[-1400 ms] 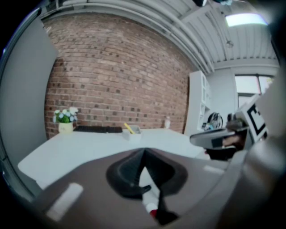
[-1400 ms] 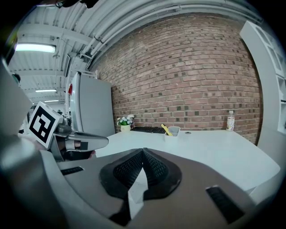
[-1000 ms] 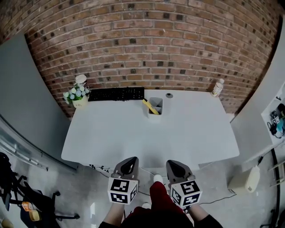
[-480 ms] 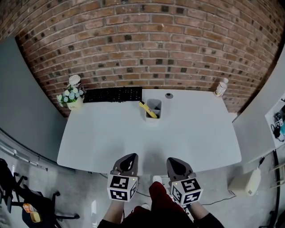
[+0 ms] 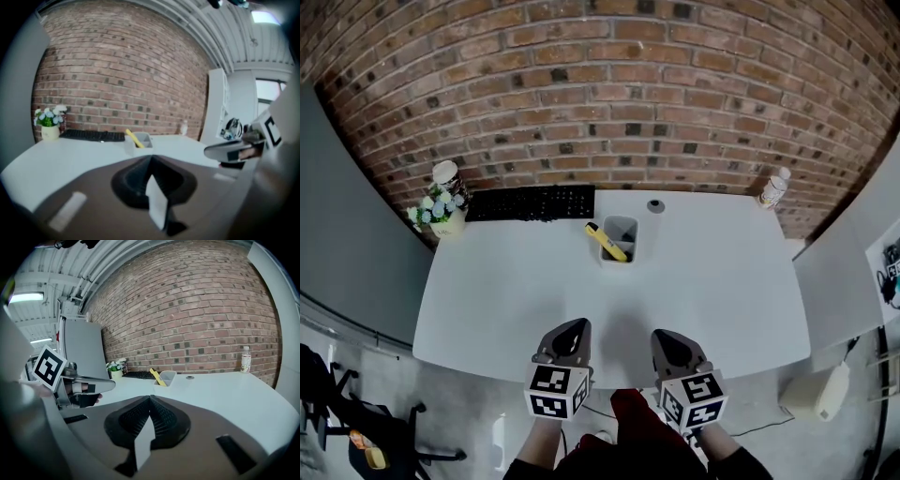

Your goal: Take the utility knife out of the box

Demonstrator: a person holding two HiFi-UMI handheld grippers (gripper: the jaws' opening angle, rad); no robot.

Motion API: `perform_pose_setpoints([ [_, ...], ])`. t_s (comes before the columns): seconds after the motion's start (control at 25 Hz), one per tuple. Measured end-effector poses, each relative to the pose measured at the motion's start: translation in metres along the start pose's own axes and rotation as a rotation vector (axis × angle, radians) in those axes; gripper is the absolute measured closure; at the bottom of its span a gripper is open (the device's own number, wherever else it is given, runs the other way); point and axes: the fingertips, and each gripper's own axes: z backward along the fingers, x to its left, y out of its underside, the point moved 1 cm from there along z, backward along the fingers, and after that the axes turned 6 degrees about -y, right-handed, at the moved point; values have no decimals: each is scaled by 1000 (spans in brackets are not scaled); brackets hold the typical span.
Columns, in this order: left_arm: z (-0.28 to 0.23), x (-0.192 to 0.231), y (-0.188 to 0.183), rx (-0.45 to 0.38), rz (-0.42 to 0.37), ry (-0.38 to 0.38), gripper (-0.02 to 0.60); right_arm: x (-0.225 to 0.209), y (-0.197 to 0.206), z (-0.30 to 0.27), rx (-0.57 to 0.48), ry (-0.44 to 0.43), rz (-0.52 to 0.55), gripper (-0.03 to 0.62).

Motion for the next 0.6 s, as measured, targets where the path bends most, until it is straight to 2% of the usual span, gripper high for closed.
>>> perform_pose_setpoints([
  [0.6, -70, 10, -21, 28, 13, -34, 577, -52, -17, -45, 37, -24, -18, 586],
])
